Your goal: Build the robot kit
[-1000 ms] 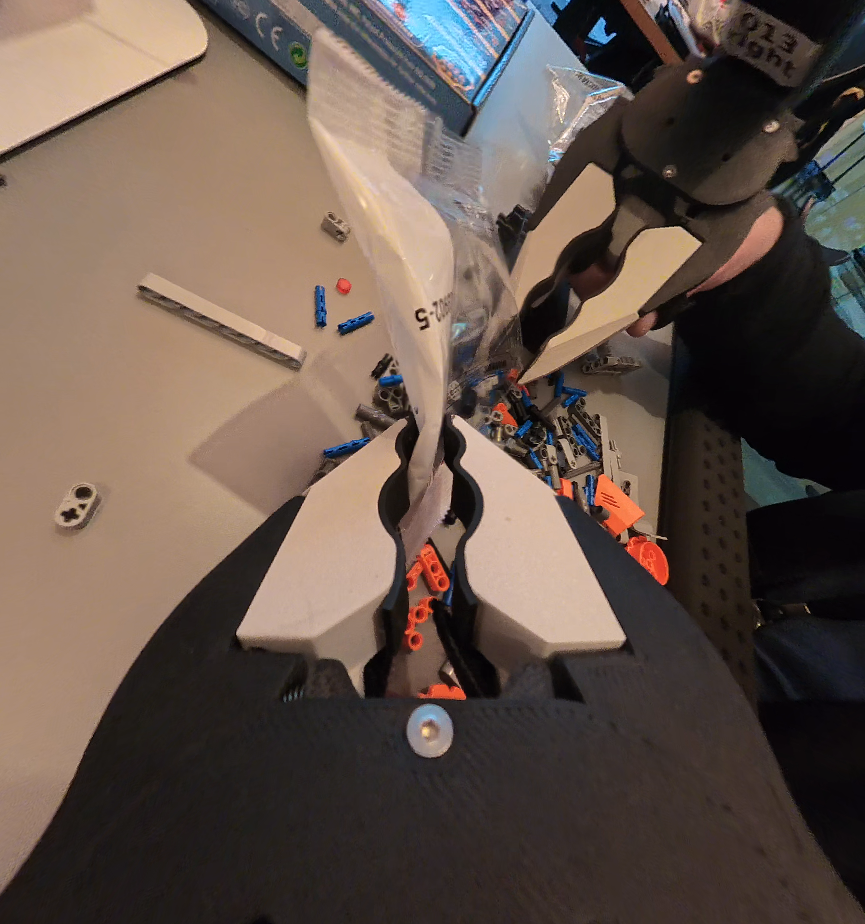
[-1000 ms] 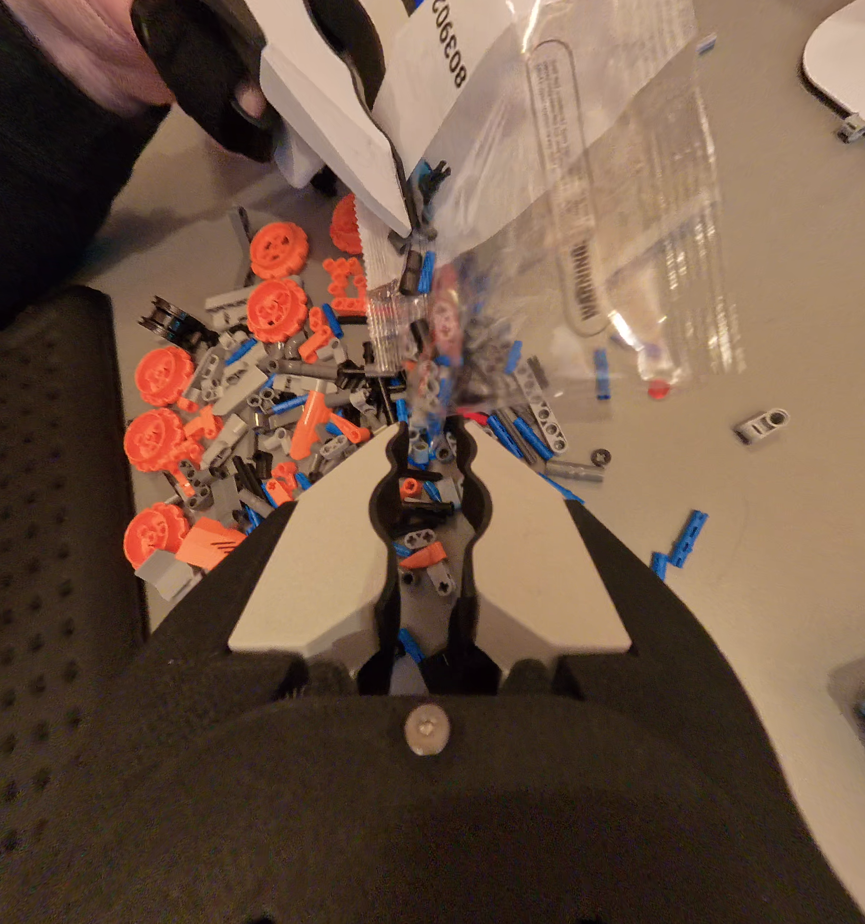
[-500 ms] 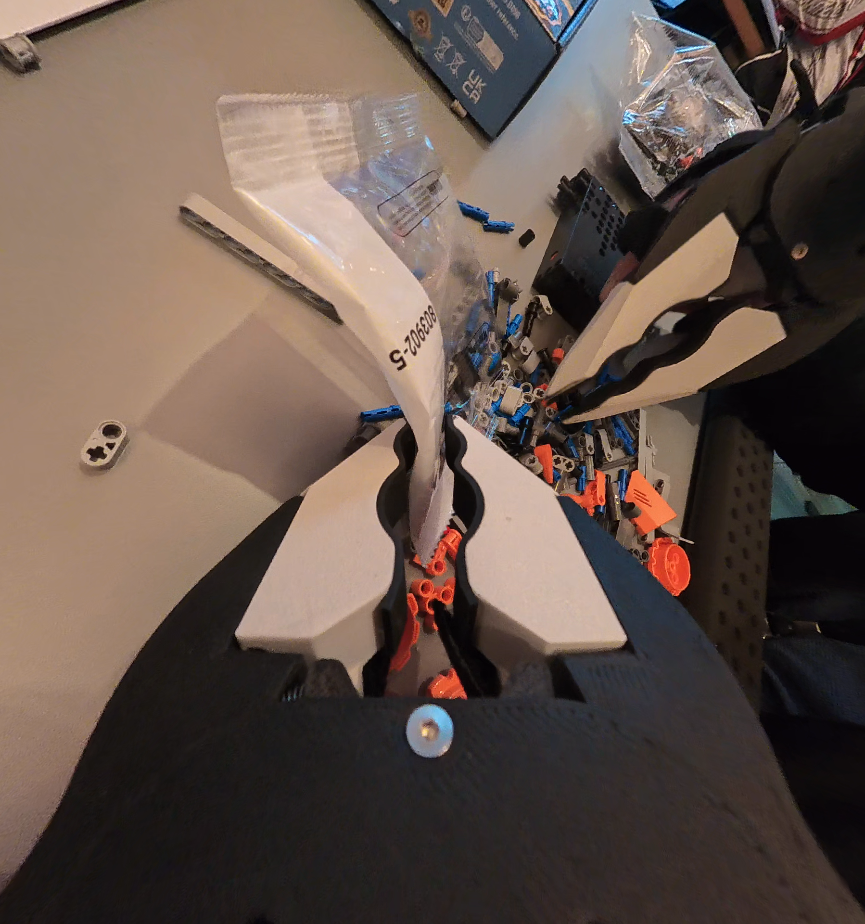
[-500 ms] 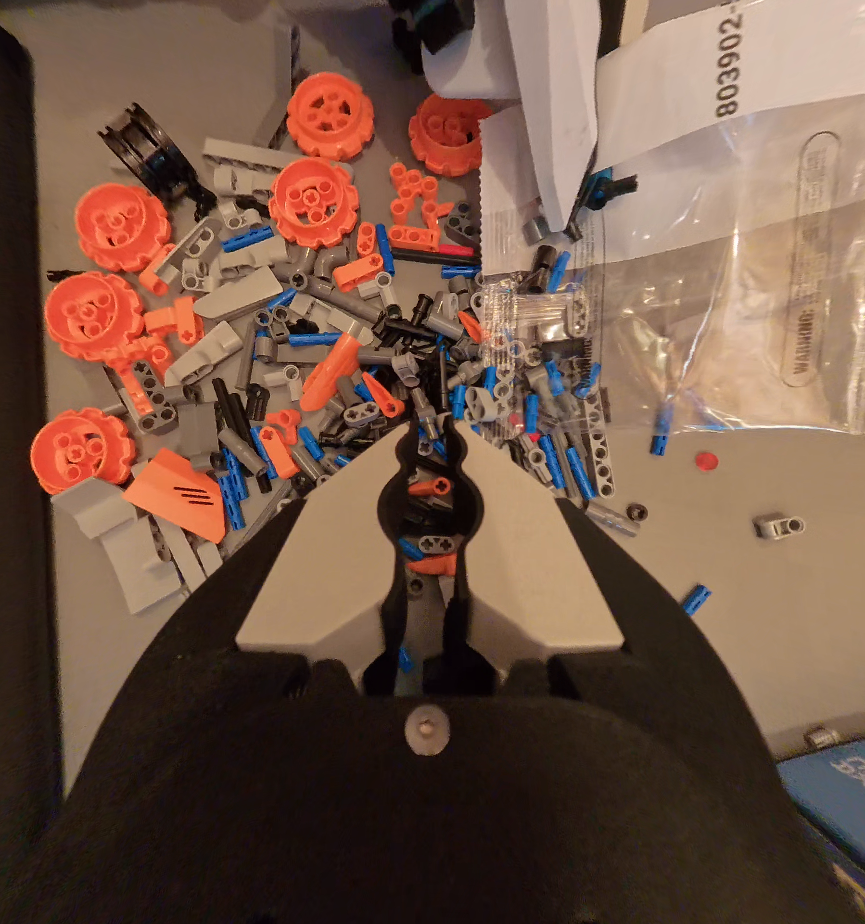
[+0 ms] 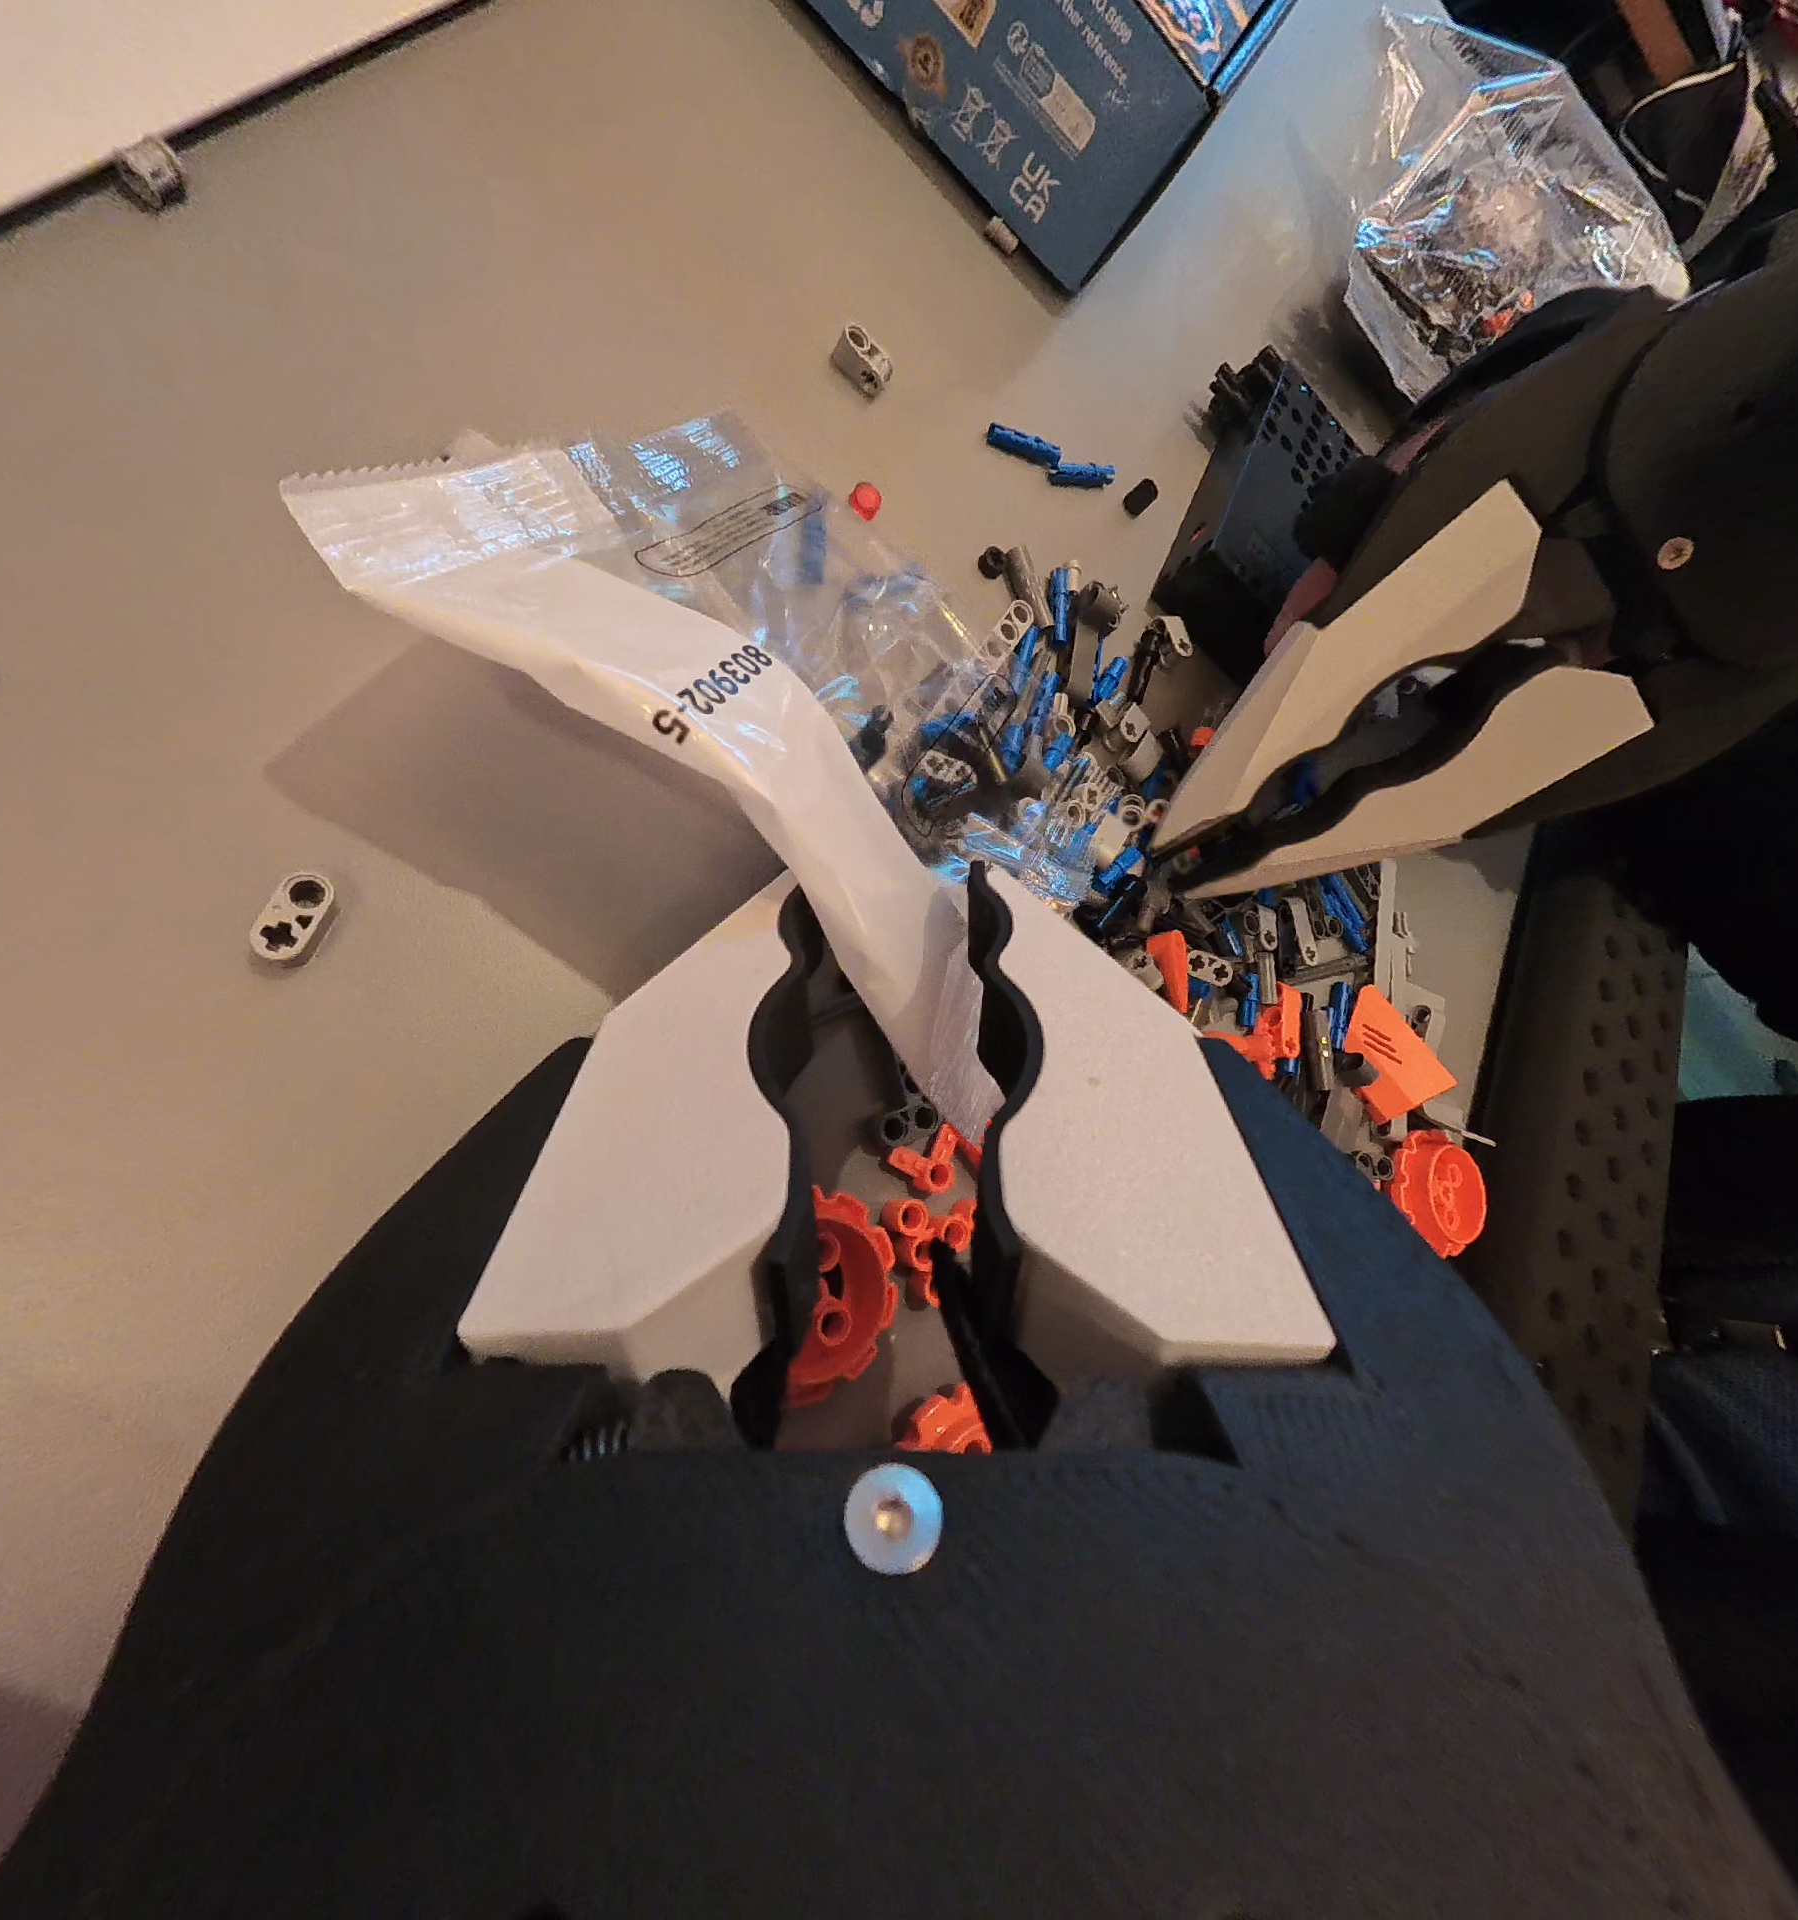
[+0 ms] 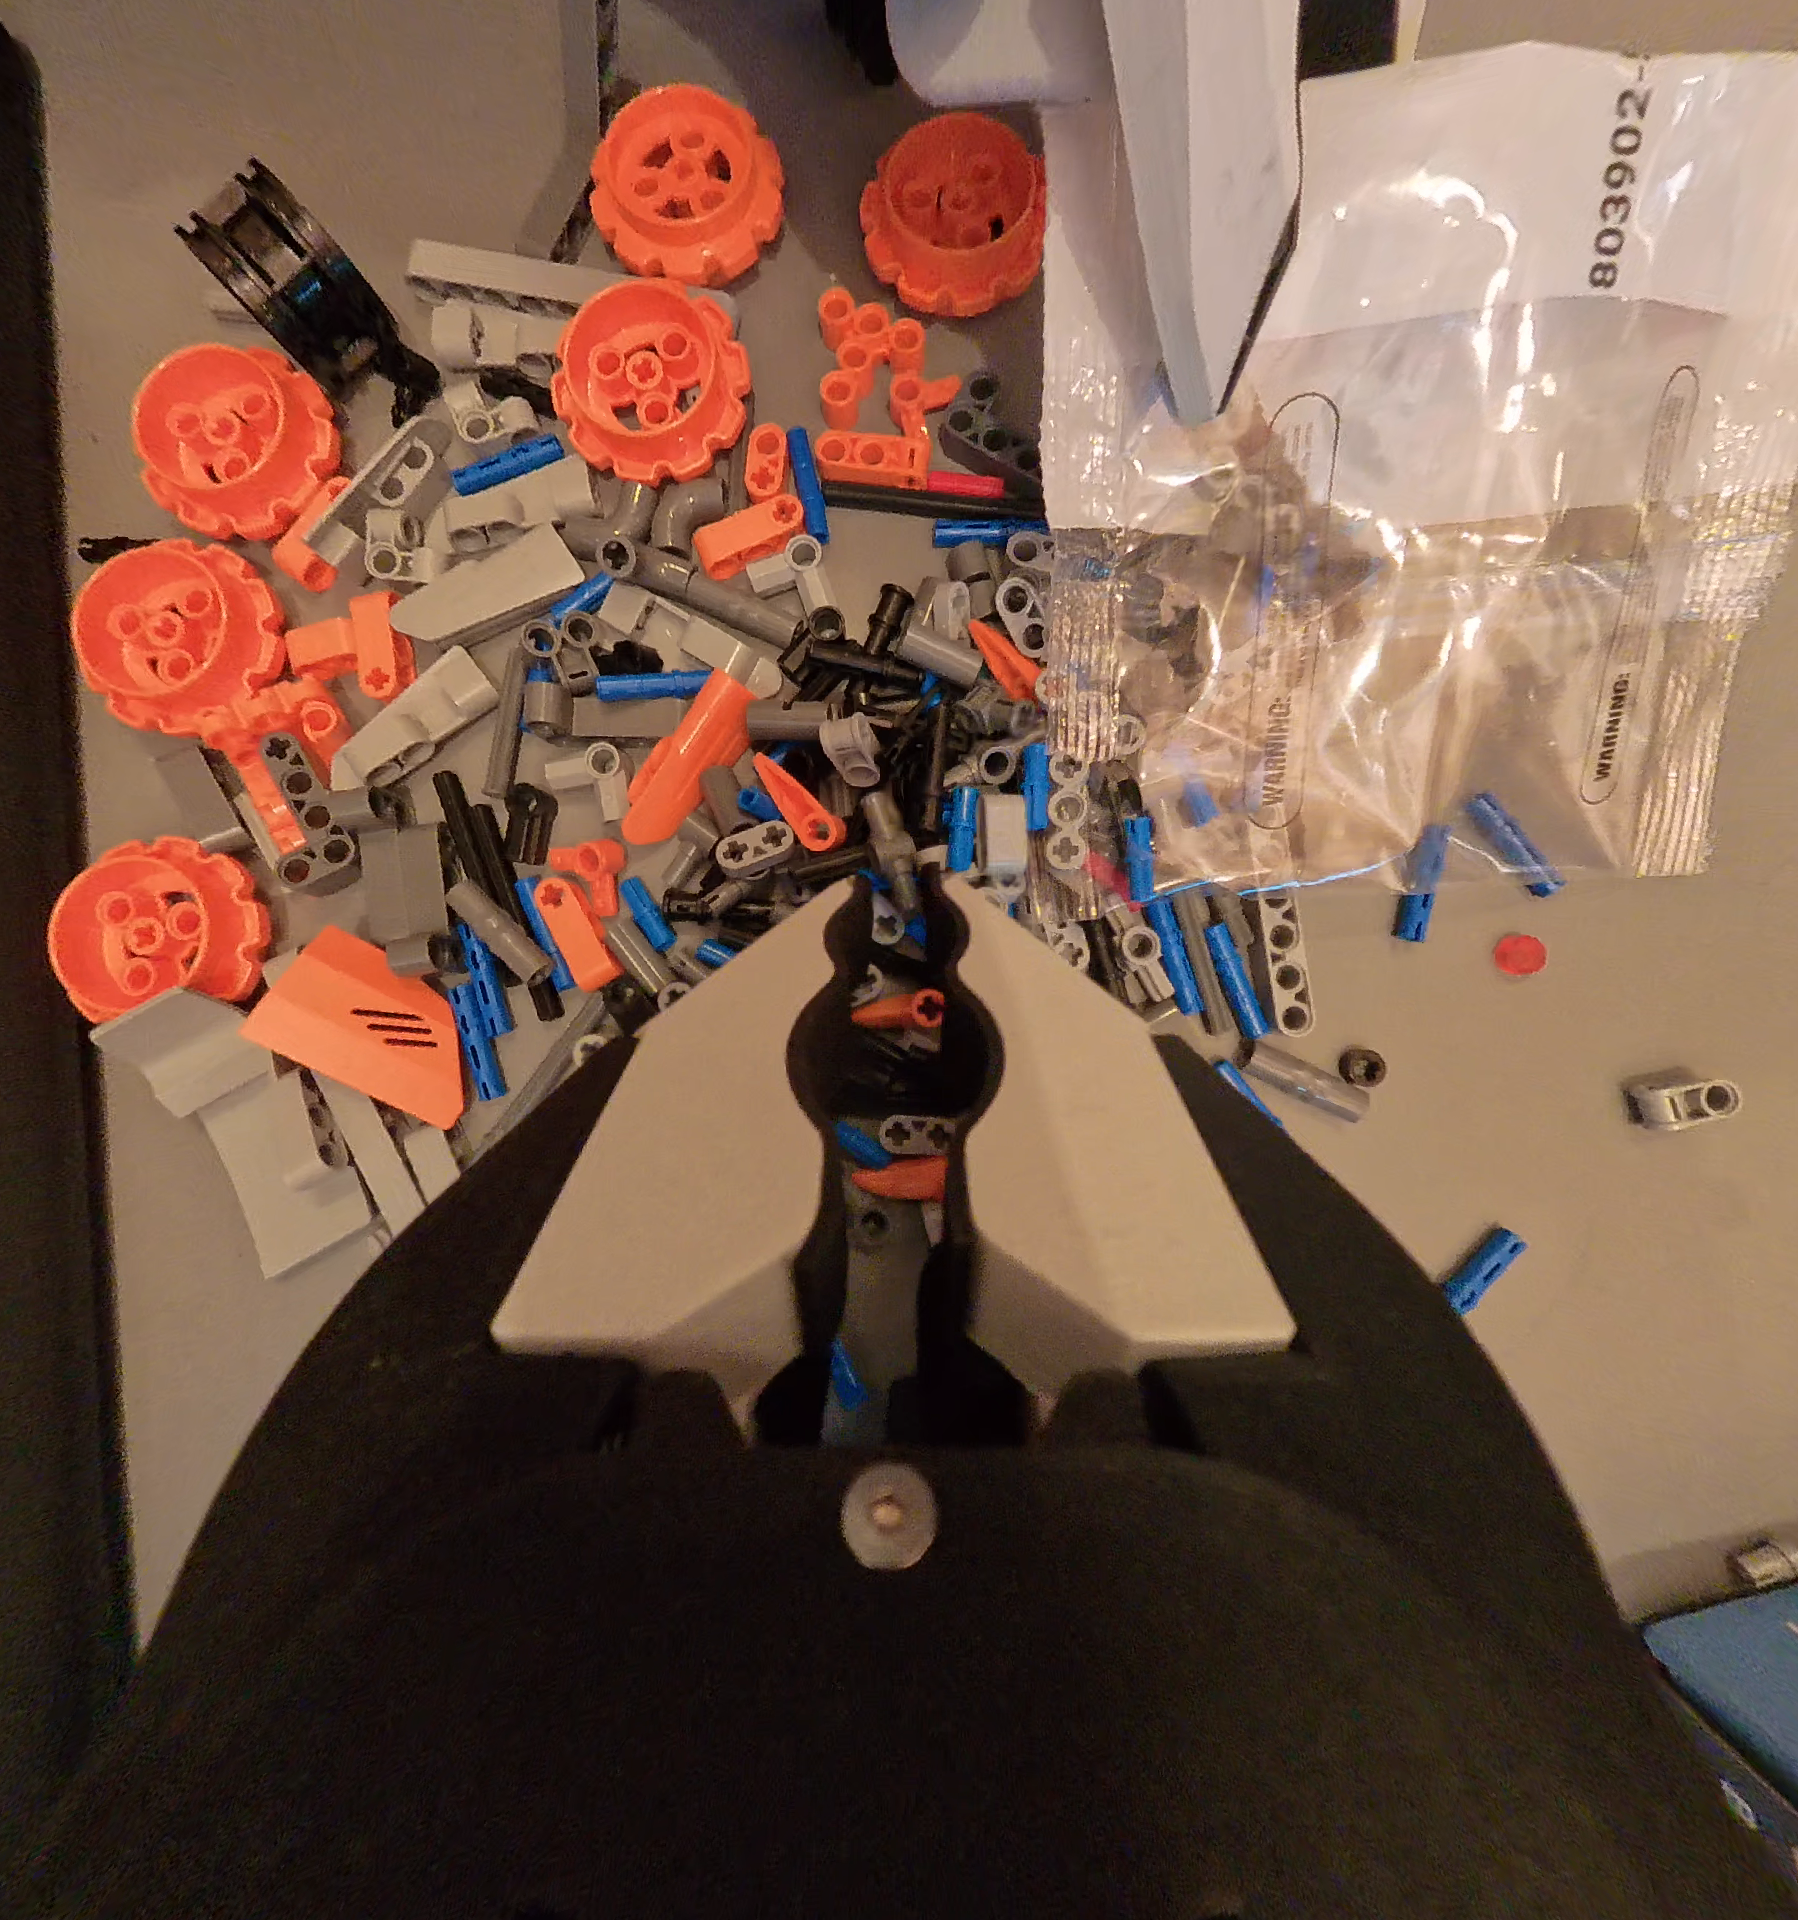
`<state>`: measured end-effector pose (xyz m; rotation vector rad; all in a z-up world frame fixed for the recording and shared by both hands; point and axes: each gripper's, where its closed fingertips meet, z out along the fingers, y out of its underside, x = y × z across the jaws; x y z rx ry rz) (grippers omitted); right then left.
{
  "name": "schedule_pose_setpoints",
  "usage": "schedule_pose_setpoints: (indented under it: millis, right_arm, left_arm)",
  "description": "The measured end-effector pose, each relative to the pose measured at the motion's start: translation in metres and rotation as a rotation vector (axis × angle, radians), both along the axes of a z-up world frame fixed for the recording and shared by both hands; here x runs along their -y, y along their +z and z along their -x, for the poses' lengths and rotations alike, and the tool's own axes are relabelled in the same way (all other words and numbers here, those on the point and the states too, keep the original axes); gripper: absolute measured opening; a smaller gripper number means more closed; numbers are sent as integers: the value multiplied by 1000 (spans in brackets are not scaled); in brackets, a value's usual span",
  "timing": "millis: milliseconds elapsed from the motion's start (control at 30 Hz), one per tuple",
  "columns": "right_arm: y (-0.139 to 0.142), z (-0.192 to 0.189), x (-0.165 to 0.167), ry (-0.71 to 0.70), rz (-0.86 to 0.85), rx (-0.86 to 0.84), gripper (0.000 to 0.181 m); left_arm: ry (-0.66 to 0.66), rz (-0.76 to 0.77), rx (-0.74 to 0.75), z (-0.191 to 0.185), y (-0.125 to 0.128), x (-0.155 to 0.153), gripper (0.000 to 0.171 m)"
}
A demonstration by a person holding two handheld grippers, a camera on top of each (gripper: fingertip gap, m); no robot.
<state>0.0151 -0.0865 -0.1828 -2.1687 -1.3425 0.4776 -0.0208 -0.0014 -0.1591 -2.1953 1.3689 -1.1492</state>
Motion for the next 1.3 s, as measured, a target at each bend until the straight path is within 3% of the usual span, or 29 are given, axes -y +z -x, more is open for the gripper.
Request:
schedule_pose_setpoints:
  millis: [333, 467, 567, 700, 900, 1100, 1300]
  right_arm:
    - [-2, -1, -2, -5, -13, 25, 3]
    - [7, -6, -1, -15, -32, 7, 2]
    - [22, -7, 1, -24, -43, -52, 2]
    - [49, -11, 5, -44, -85, -121, 2]
    - [72, -22, 26, -81, -91, -241, 2]
    - [67, -32, 44, -97, -63, -242, 3]
    - [66, -37, 55, -85, -57, -214, 2]
  left_arm:
    - [42, -76, -1, 4, 12, -9, 33]
    - [87, -124, 26, 8, 25, -20, 36]
    - [73, -244, 31, 9, 40, -20, 35]
    - [-156, -415, 137, -14, 66, 26, 26]
    - [-501, -679, 164, -42, 58, 103, 13]
    - [-578, -898, 127, -62, 44, 122, 11]
    - [-575, -978, 166, -73, 52, 130, 13]
